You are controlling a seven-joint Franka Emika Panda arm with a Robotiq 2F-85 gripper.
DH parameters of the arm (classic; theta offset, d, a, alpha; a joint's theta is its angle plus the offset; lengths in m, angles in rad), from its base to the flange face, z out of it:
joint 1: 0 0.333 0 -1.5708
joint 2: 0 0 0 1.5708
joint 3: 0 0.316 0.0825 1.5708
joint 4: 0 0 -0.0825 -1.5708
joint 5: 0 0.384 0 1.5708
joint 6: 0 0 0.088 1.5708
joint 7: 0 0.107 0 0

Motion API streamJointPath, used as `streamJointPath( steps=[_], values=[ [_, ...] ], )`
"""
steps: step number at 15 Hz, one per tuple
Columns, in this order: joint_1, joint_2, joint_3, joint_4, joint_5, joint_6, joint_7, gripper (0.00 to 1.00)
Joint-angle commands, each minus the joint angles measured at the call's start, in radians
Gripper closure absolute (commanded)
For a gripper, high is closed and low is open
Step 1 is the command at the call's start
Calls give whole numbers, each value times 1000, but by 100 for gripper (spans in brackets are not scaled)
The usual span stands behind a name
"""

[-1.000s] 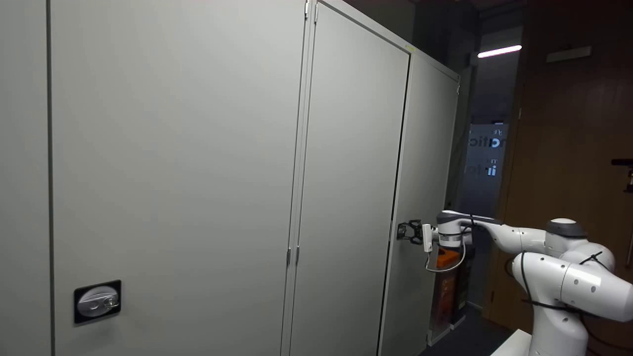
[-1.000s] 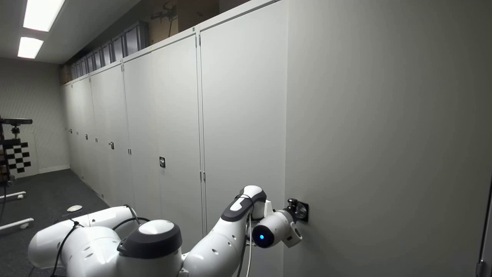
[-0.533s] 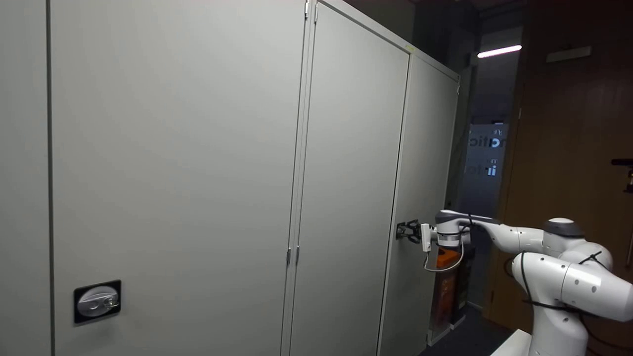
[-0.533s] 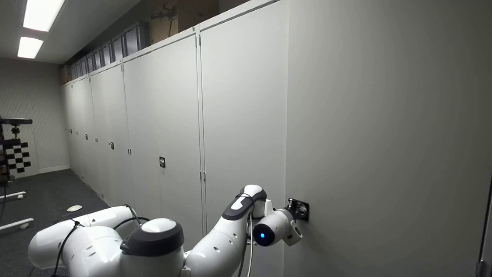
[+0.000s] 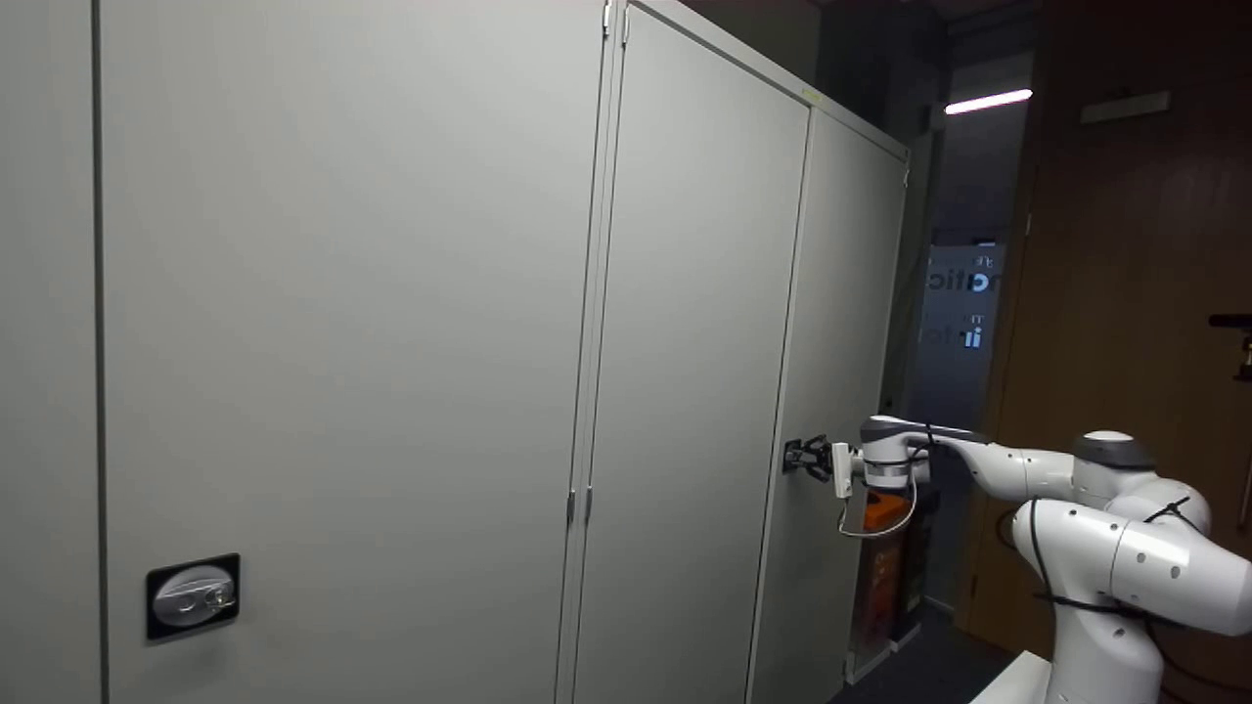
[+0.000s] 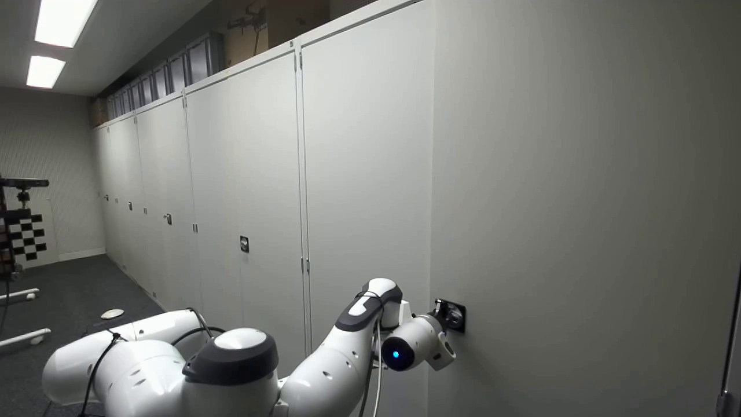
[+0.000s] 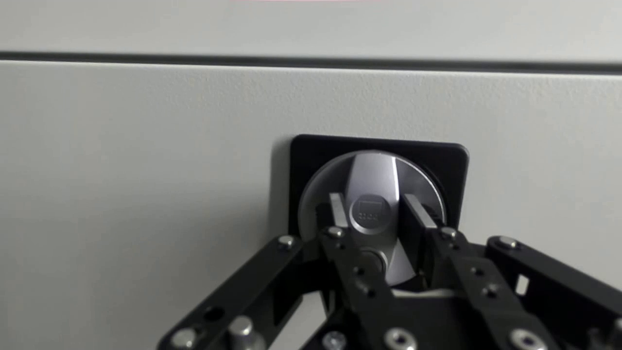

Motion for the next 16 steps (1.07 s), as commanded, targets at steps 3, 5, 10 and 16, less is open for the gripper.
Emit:
streamJointPath(
  steps=[3, 5, 10, 16],
  values=[
    [22, 10, 8, 31, 4, 13, -6, 92],
    [24, 10, 11, 36, 4, 11, -6, 92],
    [34, 18, 12, 53, 8, 3, -2, 92],
    [56, 33, 10, 87, 16, -11, 5, 92]
  ],
)
